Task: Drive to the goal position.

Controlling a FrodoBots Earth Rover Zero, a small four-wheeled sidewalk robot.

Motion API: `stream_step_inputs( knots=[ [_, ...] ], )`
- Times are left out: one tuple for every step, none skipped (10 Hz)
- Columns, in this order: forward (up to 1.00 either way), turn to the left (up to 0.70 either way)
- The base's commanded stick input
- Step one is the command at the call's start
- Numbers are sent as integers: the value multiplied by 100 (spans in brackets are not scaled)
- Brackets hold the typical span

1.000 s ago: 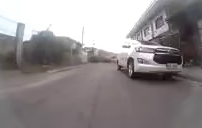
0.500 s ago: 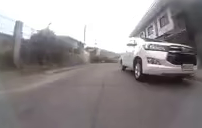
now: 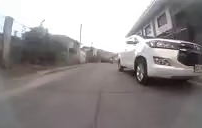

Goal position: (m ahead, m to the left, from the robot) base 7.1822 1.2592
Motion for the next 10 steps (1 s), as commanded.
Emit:
stream_step_inputs(
  knots=[
    [100, 0],
    [100, 0],
    [100, 0],
    [100, 0],
    [100, 0],
    [100, 0],
    [100, 0],
    [100, 0],
    [100, 0],
    [100, 0]
  ],
)
